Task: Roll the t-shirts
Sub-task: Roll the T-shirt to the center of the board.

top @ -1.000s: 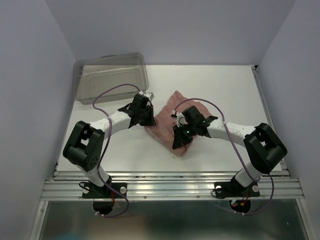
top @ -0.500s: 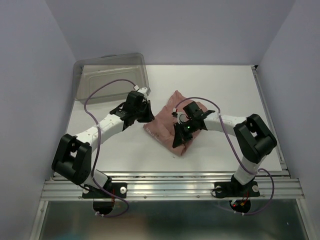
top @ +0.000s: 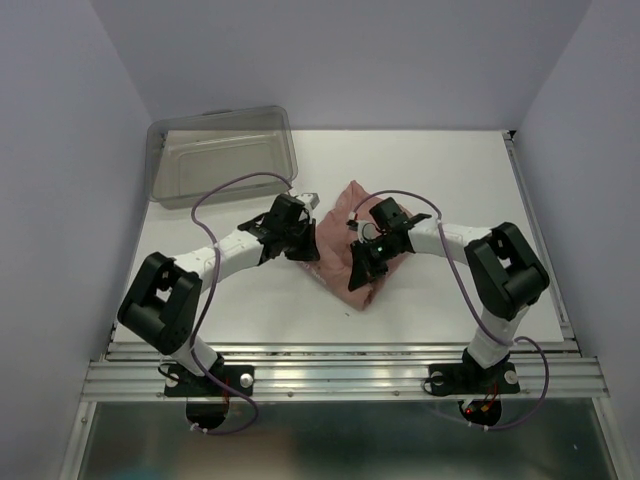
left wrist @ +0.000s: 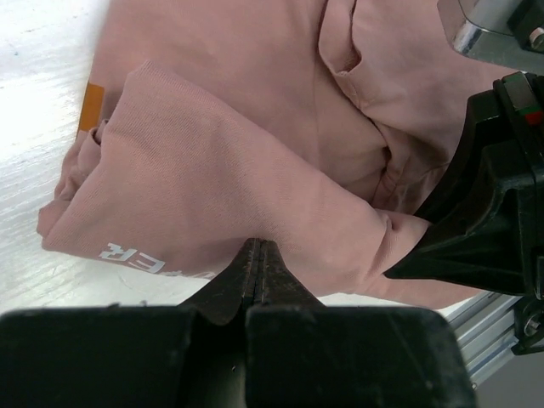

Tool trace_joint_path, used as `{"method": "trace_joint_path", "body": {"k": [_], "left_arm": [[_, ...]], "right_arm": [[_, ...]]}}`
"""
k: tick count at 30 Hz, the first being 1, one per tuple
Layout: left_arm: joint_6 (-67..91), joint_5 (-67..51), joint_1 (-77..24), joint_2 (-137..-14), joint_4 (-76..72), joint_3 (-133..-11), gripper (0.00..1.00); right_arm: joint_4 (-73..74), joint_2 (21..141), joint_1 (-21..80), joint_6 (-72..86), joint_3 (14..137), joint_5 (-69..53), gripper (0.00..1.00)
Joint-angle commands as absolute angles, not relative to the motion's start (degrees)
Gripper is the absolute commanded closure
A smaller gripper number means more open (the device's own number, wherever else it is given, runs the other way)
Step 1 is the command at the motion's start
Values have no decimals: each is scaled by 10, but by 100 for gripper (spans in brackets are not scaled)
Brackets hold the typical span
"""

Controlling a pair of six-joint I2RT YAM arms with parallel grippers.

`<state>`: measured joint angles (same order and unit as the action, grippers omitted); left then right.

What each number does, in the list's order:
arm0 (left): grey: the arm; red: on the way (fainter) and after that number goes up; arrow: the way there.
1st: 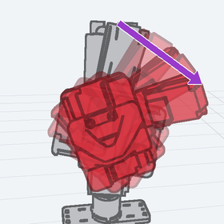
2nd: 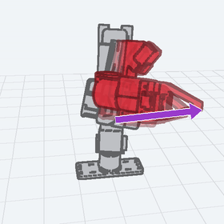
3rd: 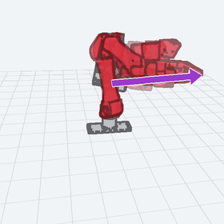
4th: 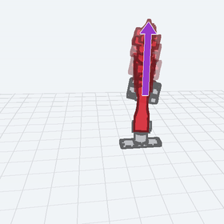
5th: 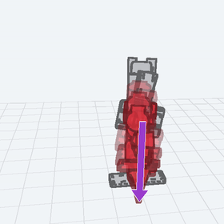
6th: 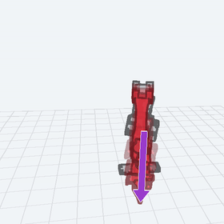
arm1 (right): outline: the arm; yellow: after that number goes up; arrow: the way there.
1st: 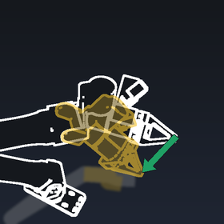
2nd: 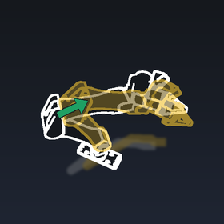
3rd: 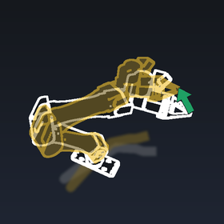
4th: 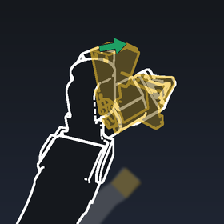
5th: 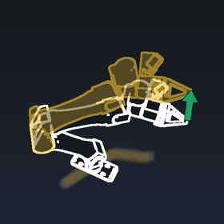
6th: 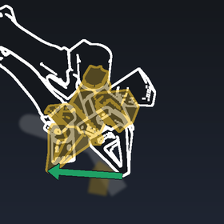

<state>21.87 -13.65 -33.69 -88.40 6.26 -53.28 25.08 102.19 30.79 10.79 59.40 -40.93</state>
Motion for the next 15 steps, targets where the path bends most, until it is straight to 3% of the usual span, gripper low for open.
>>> {"method": "trace_joint_path", "body": {"k": [1,11,13,15], "left_arm": [[202,-158,-343,-886,52,-553,100],[211,-126,-346,-941,53,-574,100],[214,-124,-346,-953,46,-577,100],[214,-121,-346,-963,43,-581,100]], "right_arm": [[263,1036,304,86,620,-408,92],[265,1036,294,94,626,-390,91],[264,1021,294,103,621,-373,87],[265,1009,294,108,618,-351,76]]}}
